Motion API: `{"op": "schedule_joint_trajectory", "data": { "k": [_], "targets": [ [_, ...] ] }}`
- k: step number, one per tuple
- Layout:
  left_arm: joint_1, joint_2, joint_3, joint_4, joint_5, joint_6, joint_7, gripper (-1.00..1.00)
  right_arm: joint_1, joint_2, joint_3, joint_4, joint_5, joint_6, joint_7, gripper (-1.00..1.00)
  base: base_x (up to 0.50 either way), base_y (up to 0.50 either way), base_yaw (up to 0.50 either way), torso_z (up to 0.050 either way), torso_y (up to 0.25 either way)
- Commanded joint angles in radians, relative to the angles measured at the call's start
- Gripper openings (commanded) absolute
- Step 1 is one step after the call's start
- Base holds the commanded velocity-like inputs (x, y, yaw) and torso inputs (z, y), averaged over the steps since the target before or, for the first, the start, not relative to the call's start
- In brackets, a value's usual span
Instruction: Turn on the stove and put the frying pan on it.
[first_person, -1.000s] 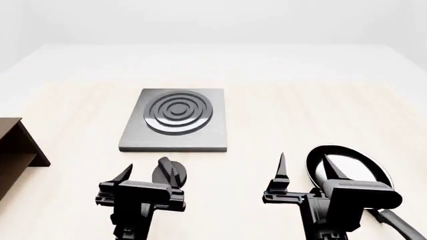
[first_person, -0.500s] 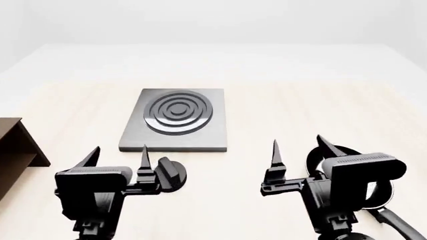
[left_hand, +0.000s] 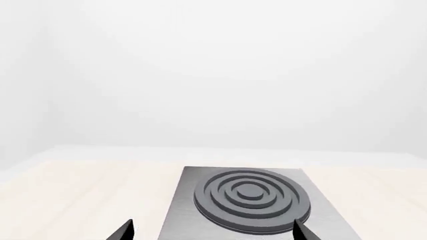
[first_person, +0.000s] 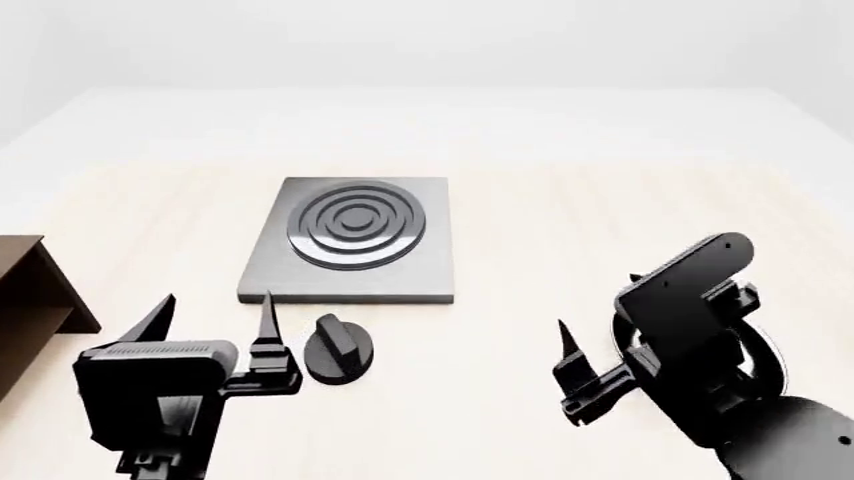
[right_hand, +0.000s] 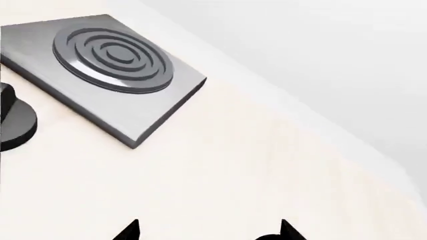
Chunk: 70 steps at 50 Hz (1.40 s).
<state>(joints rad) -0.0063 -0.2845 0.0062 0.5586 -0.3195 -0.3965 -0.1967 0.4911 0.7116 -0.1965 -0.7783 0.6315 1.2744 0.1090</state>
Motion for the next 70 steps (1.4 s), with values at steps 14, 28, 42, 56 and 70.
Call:
{"op": "schedule_joint_trajectory", "data": {
  "k": [14, 28, 42, 56, 70],
  "targets": [
    [0.015, -0.01, 0.004, -0.014, -0.003, 0.022, -0.002, 1.0, 0.155, 0.214, -0.116, 0.27, 0.202, 0.265, -0.075, 1.0, 0.0, 0.0, 0.0, 0.0, 0.0],
    [0.017, -0.013, 0.009, -0.022, -0.002, 0.028, -0.008, 1.0, 0.171, 0.32, -0.172, 0.323, 0.344, 0.271, -0.001, 1.0, 0.0, 0.0, 0.0, 0.0, 0.0],
    [0.018, -0.015, 0.02, -0.032, 0.003, 0.035, -0.012, 1.0, 0.138, 0.423, -0.235, 0.391, 0.268, 0.167, -0.028, 1.0, 0.0, 0.0, 0.0, 0.0, 0.0],
    [0.019, -0.019, 0.024, -0.034, 0.004, 0.039, -0.019, 1.0, 0.118, 0.449, -0.269, 0.419, 0.251, 0.147, -0.036, 1.0, 0.0, 0.0, 0.0, 0.0, 0.0],
    [0.016, -0.022, 0.03, -0.042, 0.005, 0.044, -0.025, 1.0, 0.107, 0.479, -0.376, 0.428, 0.179, 0.113, -0.08, 1.0, 0.0, 0.0, 0.0, 0.0, 0.0]
  ]
}}
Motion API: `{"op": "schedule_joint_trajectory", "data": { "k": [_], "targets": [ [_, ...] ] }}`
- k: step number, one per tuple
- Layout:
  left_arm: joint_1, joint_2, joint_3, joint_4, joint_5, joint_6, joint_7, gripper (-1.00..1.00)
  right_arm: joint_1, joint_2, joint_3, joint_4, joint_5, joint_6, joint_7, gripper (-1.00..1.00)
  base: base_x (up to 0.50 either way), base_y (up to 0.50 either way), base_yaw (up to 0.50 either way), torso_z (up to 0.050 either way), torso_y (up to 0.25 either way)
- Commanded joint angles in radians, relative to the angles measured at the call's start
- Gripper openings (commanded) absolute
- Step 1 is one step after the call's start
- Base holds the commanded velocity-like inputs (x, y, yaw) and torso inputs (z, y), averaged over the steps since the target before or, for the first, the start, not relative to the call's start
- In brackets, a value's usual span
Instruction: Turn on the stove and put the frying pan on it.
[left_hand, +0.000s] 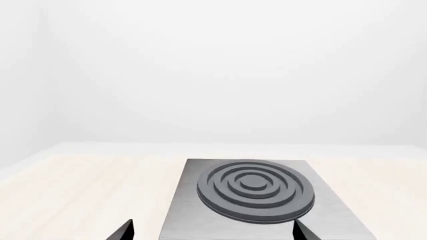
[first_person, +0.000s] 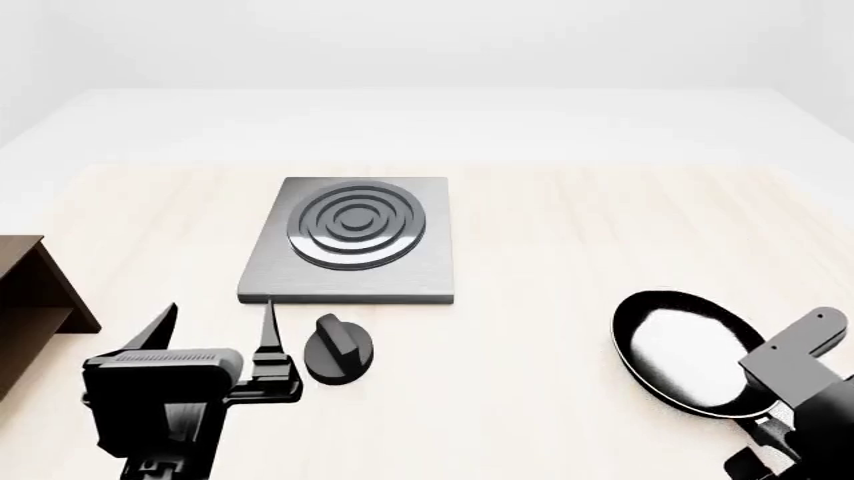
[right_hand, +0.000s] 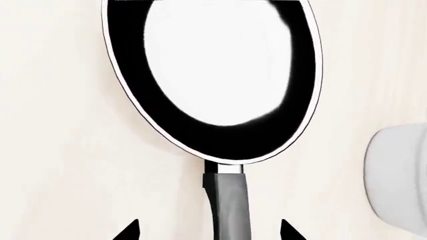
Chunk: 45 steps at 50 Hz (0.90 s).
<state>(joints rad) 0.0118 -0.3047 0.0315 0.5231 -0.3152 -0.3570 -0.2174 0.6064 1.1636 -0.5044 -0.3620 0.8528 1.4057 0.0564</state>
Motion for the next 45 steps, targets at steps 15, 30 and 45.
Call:
{"op": "schedule_joint_trajectory", "data": {
  "k": [15, 30, 45],
  "targets": [
    [-0.003, -0.004, 0.015, -0.009, 0.002, 0.005, -0.012, 1.0, -0.016, 0.031, -0.133, 0.07, -0.106, -0.037, -0.03, 1.0, 0.0, 0.0, 0.0, 0.0, 0.0],
    [-0.011, -0.009, 0.023, -0.018, 0.009, 0.005, -0.021, 1.0, -0.01, -0.035, -0.163, 0.179, -0.164, -0.124, -0.04, 1.0, 0.0, 0.0, 0.0, 0.0, 0.0],
    [-0.007, -0.012, 0.035, -0.021, 0.013, 0.01, -0.027, 1.0, -0.037, -0.066, -0.187, 0.264, -0.211, -0.197, -0.03, 1.0, 0.0, 0.0, 0.0, 0.0, 0.0]
  ]
}}
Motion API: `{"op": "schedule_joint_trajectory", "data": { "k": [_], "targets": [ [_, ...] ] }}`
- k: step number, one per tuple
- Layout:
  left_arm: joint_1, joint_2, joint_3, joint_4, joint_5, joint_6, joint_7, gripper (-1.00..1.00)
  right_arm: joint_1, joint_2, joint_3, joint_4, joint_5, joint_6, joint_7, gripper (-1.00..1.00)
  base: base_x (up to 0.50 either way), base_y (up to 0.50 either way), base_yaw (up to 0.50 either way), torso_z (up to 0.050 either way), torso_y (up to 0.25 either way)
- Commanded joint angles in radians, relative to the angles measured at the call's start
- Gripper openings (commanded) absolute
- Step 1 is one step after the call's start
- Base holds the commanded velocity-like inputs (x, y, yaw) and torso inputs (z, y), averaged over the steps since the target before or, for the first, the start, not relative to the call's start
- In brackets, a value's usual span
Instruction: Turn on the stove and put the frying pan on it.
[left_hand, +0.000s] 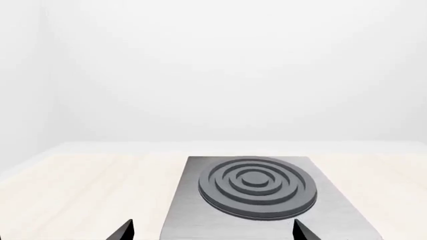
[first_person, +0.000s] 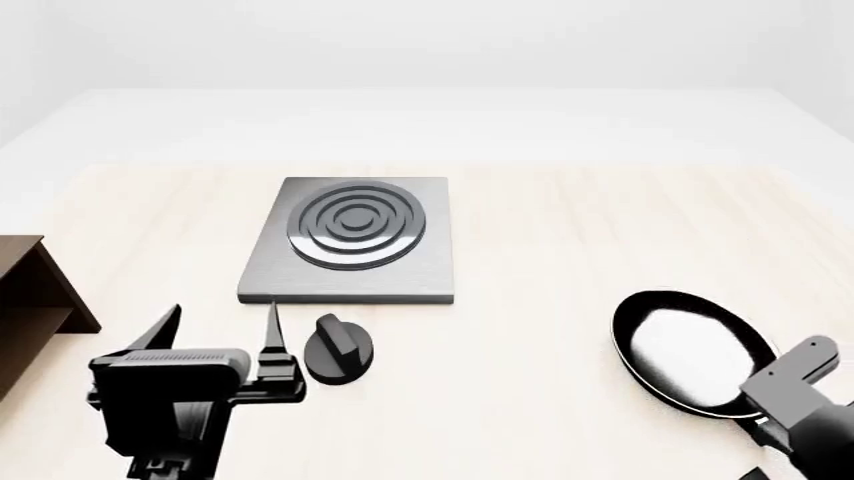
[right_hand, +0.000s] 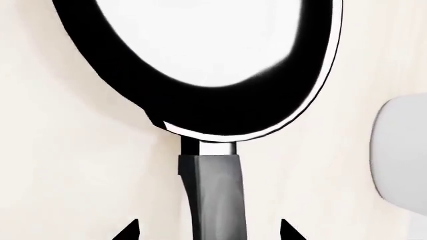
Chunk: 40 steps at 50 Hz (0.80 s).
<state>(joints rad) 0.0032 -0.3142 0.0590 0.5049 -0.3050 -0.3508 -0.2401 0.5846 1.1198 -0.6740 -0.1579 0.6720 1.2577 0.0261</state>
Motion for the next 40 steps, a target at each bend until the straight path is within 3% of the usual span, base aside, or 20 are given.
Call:
{"op": "schedule_joint_trajectory", "data": {
  "k": [1, 23, 24, 40],
  "targets": [
    [0.001, -0.003, 0.007, -0.003, 0.003, 0.003, -0.006, 1.0, -0.018, -0.023, -0.017, 0.064, -0.029, -0.052, 0.001, 1.0, 0.0, 0.0, 0.0, 0.0, 0.0],
    [-0.002, -0.008, 0.021, -0.007, 0.012, 0.007, -0.018, 1.0, -0.066, -0.024, -0.023, 0.119, -0.046, -0.129, 0.005, 1.0, 0.0, 0.0, 0.0, -0.001, 0.0],
    [-0.002, -0.008, 0.022, -0.007, 0.011, 0.006, -0.018, 1.0, -0.063, -0.023, -0.019, 0.118, -0.043, -0.127, 0.006, -1.0, 0.01, 0.0, 0.0, -0.01, 0.0],
    [0.001, -0.014, 0.018, -0.001, 0.003, 0.01, -0.023, 1.0, -0.028, 0.044, 0.025, -0.011, 0.008, -0.068, 0.011, -1.0, 0.0, 0.0, 0.0, 0.0, 0.0]
  ]
}}
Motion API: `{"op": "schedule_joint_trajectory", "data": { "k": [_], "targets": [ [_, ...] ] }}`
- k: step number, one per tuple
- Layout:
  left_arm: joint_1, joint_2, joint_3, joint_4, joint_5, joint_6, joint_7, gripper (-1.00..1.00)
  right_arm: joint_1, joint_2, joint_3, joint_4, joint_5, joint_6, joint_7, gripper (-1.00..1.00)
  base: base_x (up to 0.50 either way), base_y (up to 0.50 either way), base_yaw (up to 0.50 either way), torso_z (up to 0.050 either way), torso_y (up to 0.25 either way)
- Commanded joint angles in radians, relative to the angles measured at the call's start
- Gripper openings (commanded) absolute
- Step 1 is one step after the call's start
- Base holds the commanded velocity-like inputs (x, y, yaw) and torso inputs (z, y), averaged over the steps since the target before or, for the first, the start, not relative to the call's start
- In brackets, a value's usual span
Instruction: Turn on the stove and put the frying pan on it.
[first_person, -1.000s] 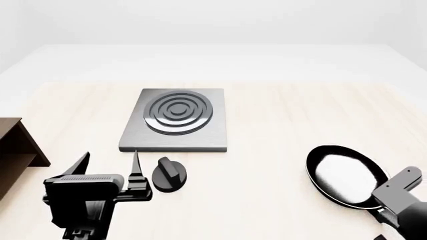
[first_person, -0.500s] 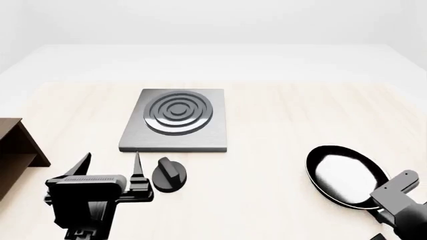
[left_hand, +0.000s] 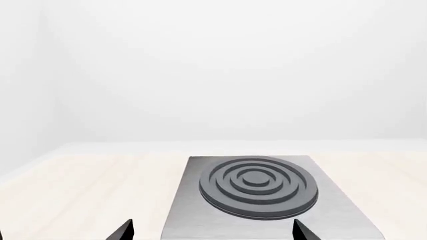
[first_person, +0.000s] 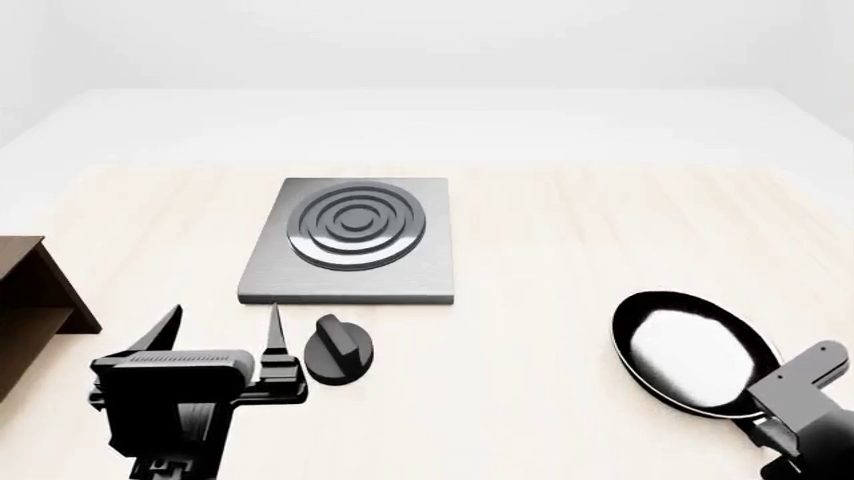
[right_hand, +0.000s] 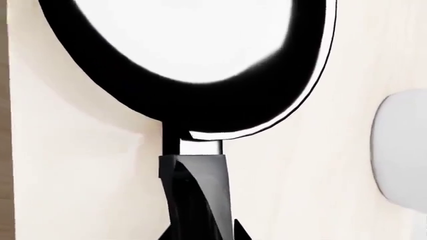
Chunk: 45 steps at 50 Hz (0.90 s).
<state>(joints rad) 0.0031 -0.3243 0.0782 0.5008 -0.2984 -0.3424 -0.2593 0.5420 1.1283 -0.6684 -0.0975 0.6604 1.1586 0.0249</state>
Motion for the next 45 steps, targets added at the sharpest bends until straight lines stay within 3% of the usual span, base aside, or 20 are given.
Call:
{"op": "schedule_joint_trajectory", "data": {
  "k": [1, 21, 45],
  "targets": [
    [0.002, -0.004, -0.001, 0.002, -0.004, 0.004, -0.004, 1.0, 0.021, 0.042, 0.023, -0.088, 0.025, 0.041, 0.01, -1.0, 0.0, 0.0, 0.0, 0.0, 0.0],
    [0.006, -0.012, -0.008, 0.015, -0.019, 0.004, -0.011, 1.0, 0.213, 0.112, 0.09, -0.257, 0.069, 0.146, -0.055, -1.0, 0.0, 0.0, 0.0, 0.0, 0.0],
    [0.008, -0.021, -0.014, 0.018, -0.035, 0.008, -0.016, 1.0, 0.546, 0.031, 0.021, -0.277, -0.046, 0.236, -0.156, -1.0, 0.0, 0.0, 0.0, 0.0, 0.0]
  ]
}}
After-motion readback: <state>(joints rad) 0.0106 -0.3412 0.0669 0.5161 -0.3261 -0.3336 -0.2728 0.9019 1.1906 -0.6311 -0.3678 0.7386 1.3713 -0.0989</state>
